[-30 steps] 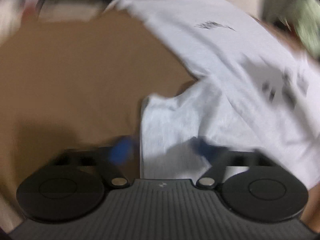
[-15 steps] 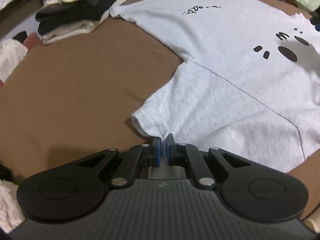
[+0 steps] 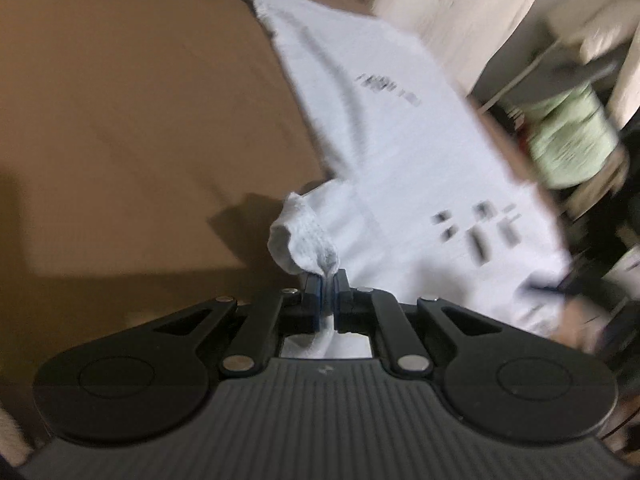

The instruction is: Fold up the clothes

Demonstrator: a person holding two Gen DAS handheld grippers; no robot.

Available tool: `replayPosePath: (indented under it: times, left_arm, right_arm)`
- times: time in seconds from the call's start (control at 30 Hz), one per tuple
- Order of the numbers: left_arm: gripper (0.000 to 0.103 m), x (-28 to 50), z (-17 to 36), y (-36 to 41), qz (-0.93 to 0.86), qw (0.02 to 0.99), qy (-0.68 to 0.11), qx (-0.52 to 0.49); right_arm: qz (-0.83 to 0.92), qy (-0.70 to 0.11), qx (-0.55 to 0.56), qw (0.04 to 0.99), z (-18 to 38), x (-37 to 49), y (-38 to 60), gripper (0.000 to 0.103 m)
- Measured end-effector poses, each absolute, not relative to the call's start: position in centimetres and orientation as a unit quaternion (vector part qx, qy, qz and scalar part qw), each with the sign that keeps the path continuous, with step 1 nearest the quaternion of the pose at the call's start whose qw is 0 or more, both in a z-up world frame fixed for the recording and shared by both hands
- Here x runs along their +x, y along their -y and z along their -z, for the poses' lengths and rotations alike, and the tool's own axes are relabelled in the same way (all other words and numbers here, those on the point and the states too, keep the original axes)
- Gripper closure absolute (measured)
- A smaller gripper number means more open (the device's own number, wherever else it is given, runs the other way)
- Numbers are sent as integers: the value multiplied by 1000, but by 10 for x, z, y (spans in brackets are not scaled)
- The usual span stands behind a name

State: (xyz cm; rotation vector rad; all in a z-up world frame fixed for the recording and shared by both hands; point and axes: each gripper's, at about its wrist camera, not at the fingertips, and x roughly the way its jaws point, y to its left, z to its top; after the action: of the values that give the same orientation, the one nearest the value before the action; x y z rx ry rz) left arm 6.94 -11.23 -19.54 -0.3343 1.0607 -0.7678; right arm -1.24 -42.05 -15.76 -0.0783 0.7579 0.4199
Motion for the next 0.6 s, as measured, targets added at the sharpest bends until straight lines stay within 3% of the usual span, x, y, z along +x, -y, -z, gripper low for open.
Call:
replayPosePath:
  times: [0.17, 0.4, 0.6]
  left_arm:
    - [98, 74, 193, 108, 387, 757, -479, -220]
    - [98, 71, 187, 110, 405, 752, -464, -235]
    - [98, 70, 187, 110, 413, 749, -458, -244]
  right_arm:
    - [-234, -404, -89, 880, 177, -10, 381, 39]
    - [-243, -440, -124, 856, 205, -6, 354, 39]
    - [-244, -433, -139, 857, 205, -12, 344, 32]
